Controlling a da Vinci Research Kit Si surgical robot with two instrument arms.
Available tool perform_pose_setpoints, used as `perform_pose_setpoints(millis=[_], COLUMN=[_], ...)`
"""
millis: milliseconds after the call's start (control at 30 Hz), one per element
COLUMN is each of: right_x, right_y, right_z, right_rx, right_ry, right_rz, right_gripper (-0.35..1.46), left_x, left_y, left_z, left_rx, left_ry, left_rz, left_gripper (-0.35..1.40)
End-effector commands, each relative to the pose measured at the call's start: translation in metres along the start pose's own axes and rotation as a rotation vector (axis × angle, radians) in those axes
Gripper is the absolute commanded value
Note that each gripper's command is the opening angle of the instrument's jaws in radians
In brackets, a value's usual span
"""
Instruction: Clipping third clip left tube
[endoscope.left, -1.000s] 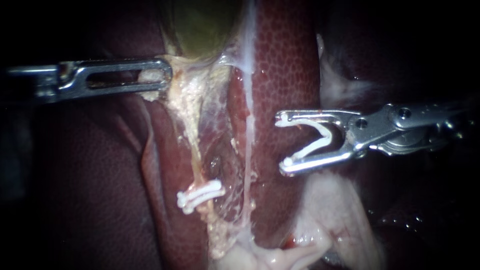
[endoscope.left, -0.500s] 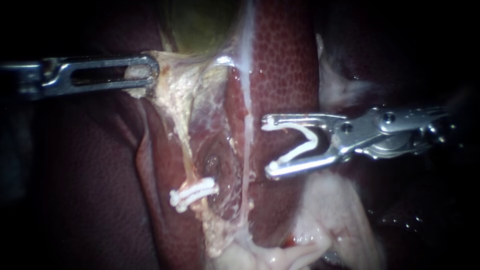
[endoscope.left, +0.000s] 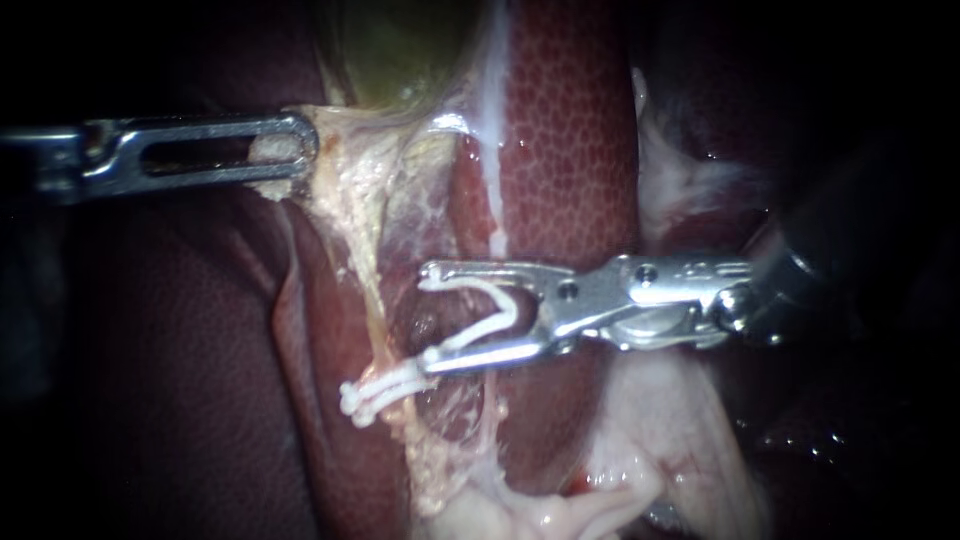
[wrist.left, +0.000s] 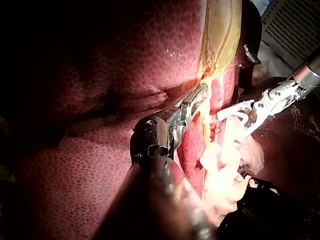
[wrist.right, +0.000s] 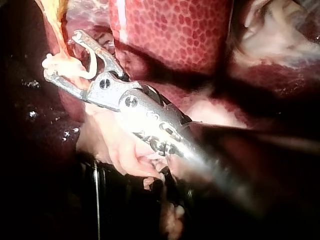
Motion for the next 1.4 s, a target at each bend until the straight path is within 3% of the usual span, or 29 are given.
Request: perform_pose_setpoints(millis=[33, 600, 1033, 1400], right_x=[-0.0002, -0.0006, -0.0003, -0.0003], right_y=[0.0002, 0.0010, 0.0018, 0.0023], right_z=[0.0004, 0.0053, 0.0074, 0.0080], right_rx=[0.001, 0.043, 0.133, 0.132], right_ry=[-0.001, 0.006, 0.064, 0.071], right_rz=[0.006, 0.063, 0.140, 0.145], right_gripper=[0.60, 0.60, 0.60, 0.59], left_x=[0.0000, 0.0002, 0.0003, 0.0004], left_y=[0.0000, -0.0002, -0.0003, -0.0003], left_z=[0.0000, 0.0000, 0.0001, 0.0001], left_rx=[0.000, -0.002, -0.006, -0.006], left_ry=[0.000, -0.002, -0.004, -0.004], left_rz=[0.000, 0.001, 0.001, 0.001], left_gripper=[-0.21, -0.21, -0.21, -0.21])
